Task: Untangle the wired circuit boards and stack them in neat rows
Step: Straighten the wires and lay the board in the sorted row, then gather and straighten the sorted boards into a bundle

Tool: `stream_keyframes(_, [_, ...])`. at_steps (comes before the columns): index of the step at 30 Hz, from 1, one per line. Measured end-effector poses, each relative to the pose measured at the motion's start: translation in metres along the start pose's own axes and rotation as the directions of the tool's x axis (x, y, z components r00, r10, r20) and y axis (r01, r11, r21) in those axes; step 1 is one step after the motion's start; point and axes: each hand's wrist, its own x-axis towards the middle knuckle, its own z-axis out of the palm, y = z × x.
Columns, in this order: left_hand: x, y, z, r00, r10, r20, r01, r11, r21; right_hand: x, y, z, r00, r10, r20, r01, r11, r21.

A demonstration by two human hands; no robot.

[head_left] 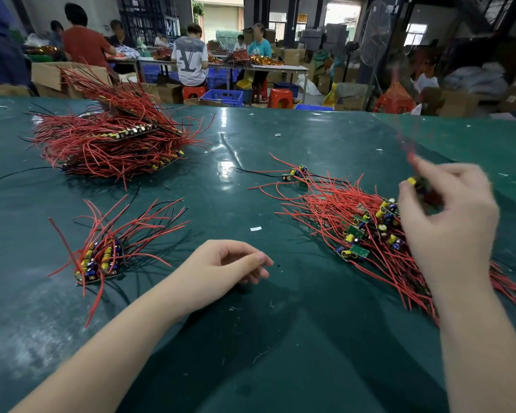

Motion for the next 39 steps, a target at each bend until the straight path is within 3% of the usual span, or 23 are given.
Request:
stream_keyframes(5, [0.001,-0.001,0.0,1.0,0.001,0.011,-0.002,0.999,0.042,-0.002,0.01,0.007,0.964,0.142,0.225,-0.086,0.967,-0.241])
stream_keyframes(9, [0.001,-0.001,0.0,1.0,0.01,0.01,-0.011,0.999,0.039,-0.008,0.013,0.014,0.869,0.25,0.427,-0.097,0.932,-0.348])
stream_keyframes(12, [0.001,-0.001,-0.001,1.0,0.027,0.007,-0.027,0.999,0.047,-0.012,0.013,0.02,0.828,0.3,0.473,-0.114,0.917,-0.383])
stream_keyframes(16, [-0.001,-0.002,-0.002,0.996,0.082,-0.025,-0.077,0.984,0.16,-0.013,0.014,0.022,0.833,0.285,0.475,-0.091,0.916,-0.391])
stream_keyframes(19, [-0.003,-0.001,0.001,0.944,0.287,-0.161,-0.223,0.918,0.329,-0.015,0.01,0.023,0.828,0.262,0.497,-0.063,0.922,-0.381])
stream_keyframes(21, [-0.002,0.002,-0.004,0.82,0.493,-0.291,-0.314,0.812,0.492,-0.018,0.007,0.026,0.809,0.238,0.537,-0.02,0.925,-0.38])
stream_keyframes(23, [-0.001,0.003,-0.015,0.694,0.601,-0.397,-0.235,0.71,0.664,-0.021,0.006,0.031,0.798,0.207,0.566,0.028,0.925,-0.378])
stream_keyframes(25, [-0.001,0.004,-0.028,0.641,0.597,-0.482,-0.013,0.636,0.771,-0.024,0.004,0.034,0.821,0.182,0.541,0.02,0.938,-0.346])
stream_keyframes(28, [-0.003,-0.001,-0.044,0.703,0.451,-0.551,0.31,0.503,0.807,-0.026,-0.001,0.037,0.853,0.133,0.505,0.013,0.961,-0.275])
stream_keyframes(30, [-0.002,-0.005,-0.053,0.774,0.306,-0.555,0.428,0.394,0.814,-0.027,-0.004,0.038,0.848,0.098,0.521,0.034,0.971,-0.238])
stream_keyframes(32, [0.001,-0.008,-0.06,0.815,0.176,-0.552,0.472,0.352,0.808,-0.028,-0.006,0.039,0.843,0.077,0.532,0.042,0.977,-0.208])
stream_keyframes(34, [0.006,-0.012,-0.063,0.826,0.14,-0.546,0.466,0.376,0.801,-0.029,-0.008,0.038,0.847,0.07,0.527,0.035,0.982,-0.187])
stream_keyframes(37, [0.011,-0.016,-0.064,0.818,0.205,-0.538,0.419,0.43,0.8,-0.032,-0.012,0.038,0.85,0.085,0.52,0.012,0.983,-0.181])
stream_keyframes(39, [0.012,-0.014,-0.057,0.796,0.299,-0.526,0.329,0.517,0.791,-0.033,-0.015,0.039,0.852,0.09,0.516,0.001,0.985,-0.174])
